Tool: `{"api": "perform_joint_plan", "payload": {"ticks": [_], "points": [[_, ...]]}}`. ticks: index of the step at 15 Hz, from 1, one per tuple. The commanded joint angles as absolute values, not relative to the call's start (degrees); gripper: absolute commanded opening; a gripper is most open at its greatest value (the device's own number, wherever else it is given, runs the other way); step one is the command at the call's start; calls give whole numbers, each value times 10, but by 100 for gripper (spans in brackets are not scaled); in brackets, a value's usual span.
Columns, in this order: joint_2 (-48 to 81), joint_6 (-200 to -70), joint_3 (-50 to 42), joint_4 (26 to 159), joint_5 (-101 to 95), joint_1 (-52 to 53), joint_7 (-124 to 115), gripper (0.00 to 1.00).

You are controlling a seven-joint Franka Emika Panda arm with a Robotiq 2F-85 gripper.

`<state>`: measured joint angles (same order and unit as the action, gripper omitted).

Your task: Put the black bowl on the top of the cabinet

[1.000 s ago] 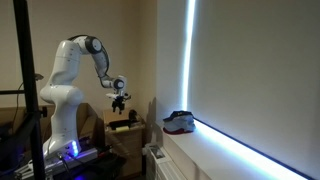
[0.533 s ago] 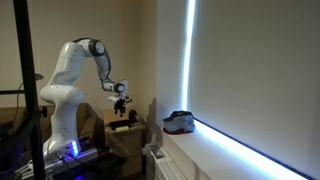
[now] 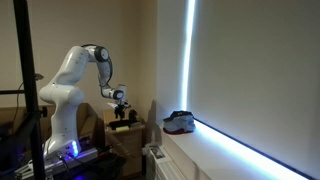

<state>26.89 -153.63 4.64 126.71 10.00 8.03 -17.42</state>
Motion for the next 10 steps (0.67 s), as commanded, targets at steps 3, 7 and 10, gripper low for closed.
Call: {"api": "perform_joint_plan", "payload": {"ticks": [3,7,10], "points": [[296,-1533,41,1248,100,87,-176,100],[360,-1585,55,1215,144,85,-206,100],[393,-1645,65,1195,172,85,-216,100]]}}
